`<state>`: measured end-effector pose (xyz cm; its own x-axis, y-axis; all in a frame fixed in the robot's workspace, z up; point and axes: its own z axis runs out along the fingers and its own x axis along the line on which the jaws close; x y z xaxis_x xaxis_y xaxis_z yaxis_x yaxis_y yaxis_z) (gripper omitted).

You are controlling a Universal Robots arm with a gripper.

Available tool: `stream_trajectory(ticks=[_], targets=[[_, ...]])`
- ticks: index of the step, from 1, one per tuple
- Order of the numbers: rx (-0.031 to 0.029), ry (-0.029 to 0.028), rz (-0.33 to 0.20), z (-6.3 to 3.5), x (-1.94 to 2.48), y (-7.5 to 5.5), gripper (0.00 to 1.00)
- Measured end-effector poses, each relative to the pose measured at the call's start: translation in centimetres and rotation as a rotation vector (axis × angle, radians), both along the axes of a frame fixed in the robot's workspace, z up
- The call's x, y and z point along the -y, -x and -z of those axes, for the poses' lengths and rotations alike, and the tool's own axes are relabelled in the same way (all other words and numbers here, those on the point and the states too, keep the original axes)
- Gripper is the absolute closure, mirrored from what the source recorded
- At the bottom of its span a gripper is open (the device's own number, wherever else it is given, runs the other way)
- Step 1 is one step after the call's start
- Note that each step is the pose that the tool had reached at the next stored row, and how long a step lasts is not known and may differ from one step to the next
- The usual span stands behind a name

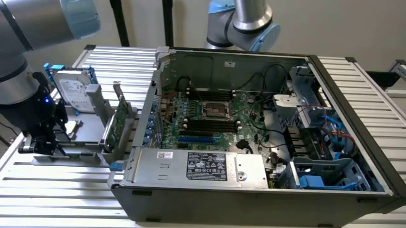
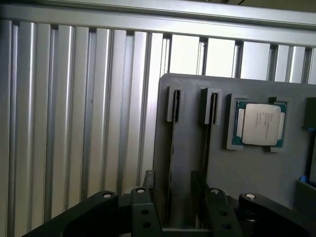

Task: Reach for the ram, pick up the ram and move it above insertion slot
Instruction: 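Pick up the ram and move it above insertion slot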

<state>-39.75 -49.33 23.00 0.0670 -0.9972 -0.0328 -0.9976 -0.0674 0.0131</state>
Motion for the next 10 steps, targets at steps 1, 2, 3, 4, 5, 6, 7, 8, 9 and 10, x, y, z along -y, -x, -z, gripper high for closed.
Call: stream_trajectory(ticks=[1,2,3,4,5,6,7,8,9,10], targets=[[0.0000,0.0001,0.000,0.18,0.00,0.0,0.58],[0.0000,0.0000,-0.001,0.36,0.00,0.0,0.58],[0.0000,0.0000,-0.001,0.56,0.01,0.0,0.58],[0.0001,0.0000,-0.001,0.74,0.01,0.0,0.58],[0.0001,-0.0001,-0.001,0.92,0.01,0.0,0.58],[0.0000,0.0000,-0.002,1.09,0.01,0.0,0.58],[0.0001,0.0000,-0.002,1.28,0.01,0.0,0.58],[0.0001,-0.0001,-0.003,1.46,0.01,0.0,0.58],[0.0001,0.0000,-0.003,1.64,0.01,0.0,0.58],[0.0000,0.0000,-0.003,1.82,0.01,0.0,0.58]])
